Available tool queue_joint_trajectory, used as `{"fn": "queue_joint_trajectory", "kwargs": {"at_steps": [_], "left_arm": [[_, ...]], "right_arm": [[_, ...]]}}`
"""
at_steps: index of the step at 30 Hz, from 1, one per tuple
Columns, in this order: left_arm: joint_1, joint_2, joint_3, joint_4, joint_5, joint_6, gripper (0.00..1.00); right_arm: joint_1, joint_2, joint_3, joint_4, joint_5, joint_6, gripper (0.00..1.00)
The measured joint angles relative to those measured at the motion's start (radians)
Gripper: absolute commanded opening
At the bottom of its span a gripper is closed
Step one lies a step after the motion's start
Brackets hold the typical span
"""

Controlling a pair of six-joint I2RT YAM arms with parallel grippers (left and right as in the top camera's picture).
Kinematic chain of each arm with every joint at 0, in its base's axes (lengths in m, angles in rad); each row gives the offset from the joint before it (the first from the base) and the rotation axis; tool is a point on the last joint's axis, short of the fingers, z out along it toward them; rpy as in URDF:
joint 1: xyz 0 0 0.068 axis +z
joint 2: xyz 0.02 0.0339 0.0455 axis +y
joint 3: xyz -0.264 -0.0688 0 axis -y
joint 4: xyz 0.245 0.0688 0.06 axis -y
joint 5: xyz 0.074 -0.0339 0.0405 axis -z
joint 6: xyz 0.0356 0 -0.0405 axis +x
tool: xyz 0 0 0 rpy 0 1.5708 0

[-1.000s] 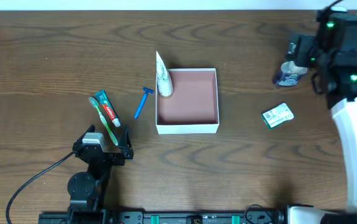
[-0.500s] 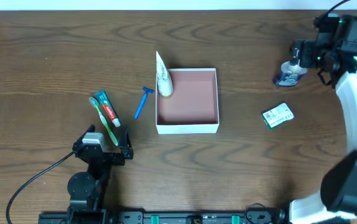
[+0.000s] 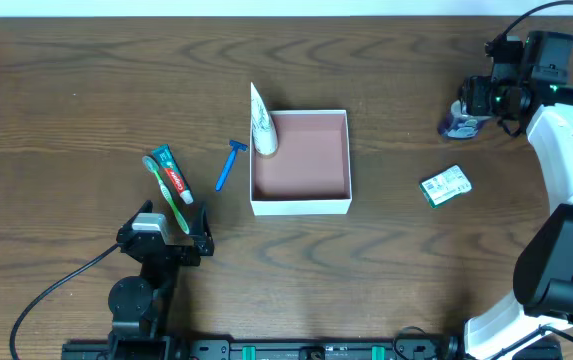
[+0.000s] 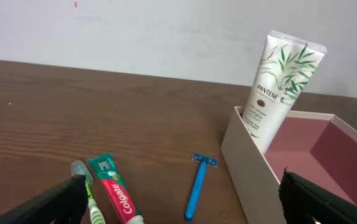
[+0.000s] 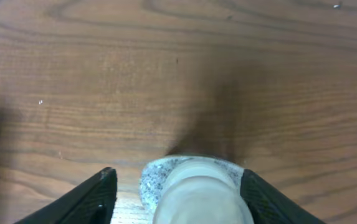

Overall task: Pack container
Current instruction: 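Move the right gripper to the blue soap pump bottle and grasp, then carry the soap bottle over the box beside the tube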

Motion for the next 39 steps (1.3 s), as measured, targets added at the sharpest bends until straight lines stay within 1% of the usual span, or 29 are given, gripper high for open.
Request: {"fn": "queue_joint_trajectory", "kwargs": {"at_steps": [6, 10, 13, 23, 26, 29, 32, 36, 39], "left_arm": [[0.000, 0.000, 0.000, 0.000, 0.000, 0.000, 0.98], [0.000, 0.000, 0.000, 0.000, 0.000, 0.000, 0.98], [0.000, 0.000, 0.000, 0.000, 0.000, 0.000, 0.98], [0.000, 0.000, 0.000, 0.000, 0.000, 0.000, 0.98], [0.000, 0.000, 0.000, 0.000, 0.000, 0.000, 0.98], [0.000, 0.000, 0.000, 0.000, 0.000, 0.000, 0.98], [0.000, 0.000, 0.000, 0.000, 0.000, 0.000, 0.98], [0.000, 0.000, 0.000, 0.000, 0.000, 0.000, 0.98], [0.000, 0.000, 0.000, 0.000, 0.000, 0.000, 0.98]], "right_arm": [[0.000, 0.000, 0.000, -0.007, 0.000, -0.005, 0.33], [0.000, 0.000, 0.000, -0.010, 0.004, -0.006, 0.13], [-0.001, 0.001, -0.005, -0.021, 0.005, 0.001, 0.06], [0.029, -0.008, -0.006, -0.017, 0.019, 0.000, 0.03], [0.059, -0.050, -0.006, -0.019, 0.022, 0.000, 0.02], [0.107, -0.141, -0.006, -0.023, 0.028, 0.001, 0.01], [0.190, -0.263, -0.004, -0.016, 0.036, 0.004, 0.01], [0.357, -0.399, 0.007, 0.013, 0.038, 0.013, 0.01], [0.470, -0.437, 0.018, 0.042, 0.030, 0.034, 0.01]]}}
